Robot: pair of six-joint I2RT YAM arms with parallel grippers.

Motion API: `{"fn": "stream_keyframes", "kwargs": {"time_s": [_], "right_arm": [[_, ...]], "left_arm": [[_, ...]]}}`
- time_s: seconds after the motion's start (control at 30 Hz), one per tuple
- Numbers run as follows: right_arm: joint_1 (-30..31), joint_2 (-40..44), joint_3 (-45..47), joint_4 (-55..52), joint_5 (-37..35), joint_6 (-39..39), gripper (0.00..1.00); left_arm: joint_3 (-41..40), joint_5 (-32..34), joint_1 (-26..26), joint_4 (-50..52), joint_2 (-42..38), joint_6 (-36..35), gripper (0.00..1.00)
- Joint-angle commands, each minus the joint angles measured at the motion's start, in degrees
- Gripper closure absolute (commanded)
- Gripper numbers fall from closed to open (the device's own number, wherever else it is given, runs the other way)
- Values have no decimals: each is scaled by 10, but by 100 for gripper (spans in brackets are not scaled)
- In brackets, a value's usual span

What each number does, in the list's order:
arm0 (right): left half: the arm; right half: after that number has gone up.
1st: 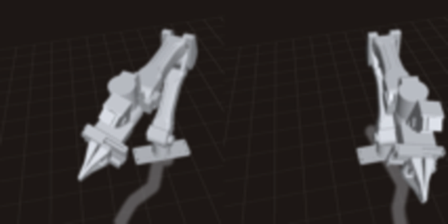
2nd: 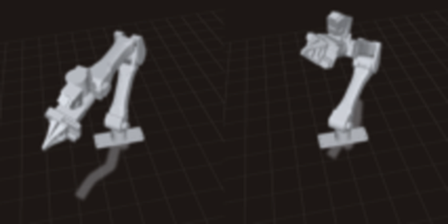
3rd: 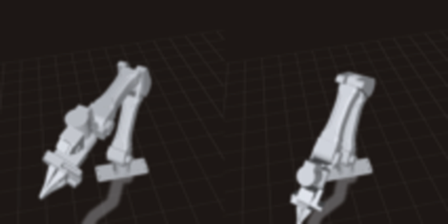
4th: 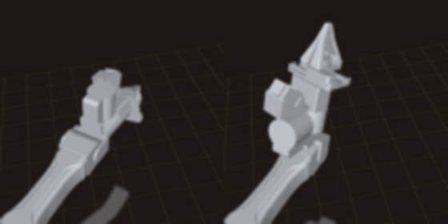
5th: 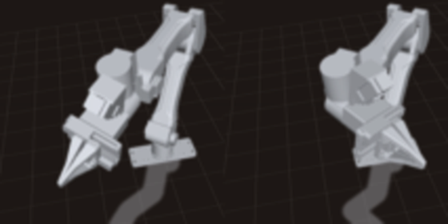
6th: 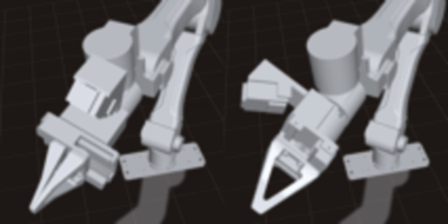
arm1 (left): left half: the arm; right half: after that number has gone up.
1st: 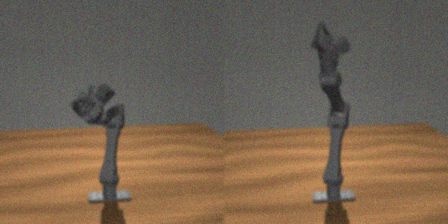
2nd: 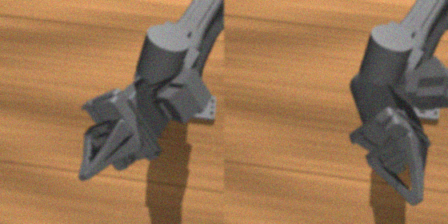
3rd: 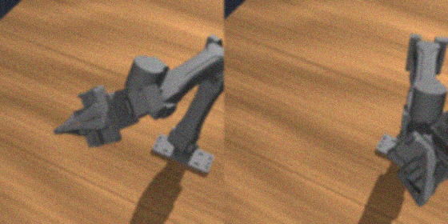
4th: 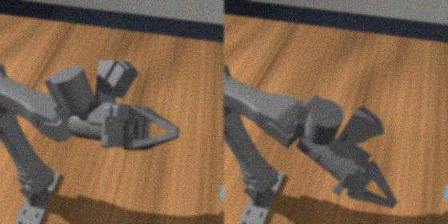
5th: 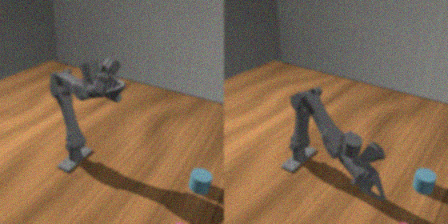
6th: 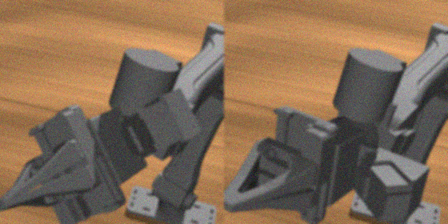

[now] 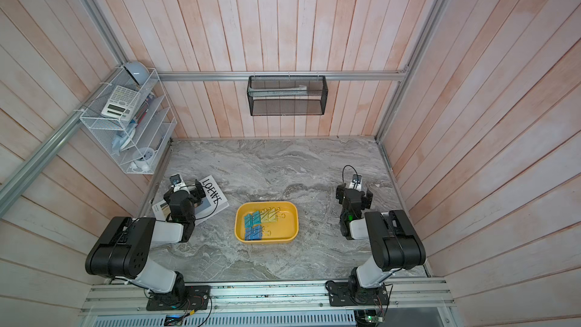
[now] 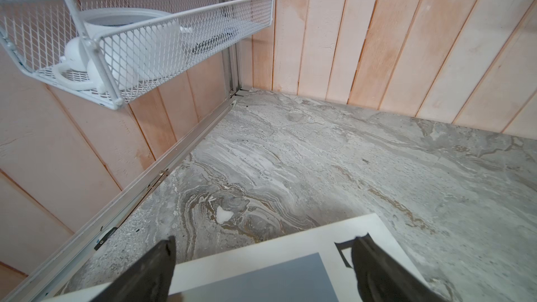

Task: Put the binder clips in the storage box
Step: Reset both arms

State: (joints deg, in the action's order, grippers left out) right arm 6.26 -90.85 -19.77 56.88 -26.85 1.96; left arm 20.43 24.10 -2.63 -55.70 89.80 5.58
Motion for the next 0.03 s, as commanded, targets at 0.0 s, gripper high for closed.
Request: {"fn": "stream_keyframes", "kwargs": {"time_s": [0.0], "right_arm": [[-2, 7, -8, -5, 5, 9, 2]], "left_arm": [[2, 3, 3, 5, -2, 3, 0]]}}
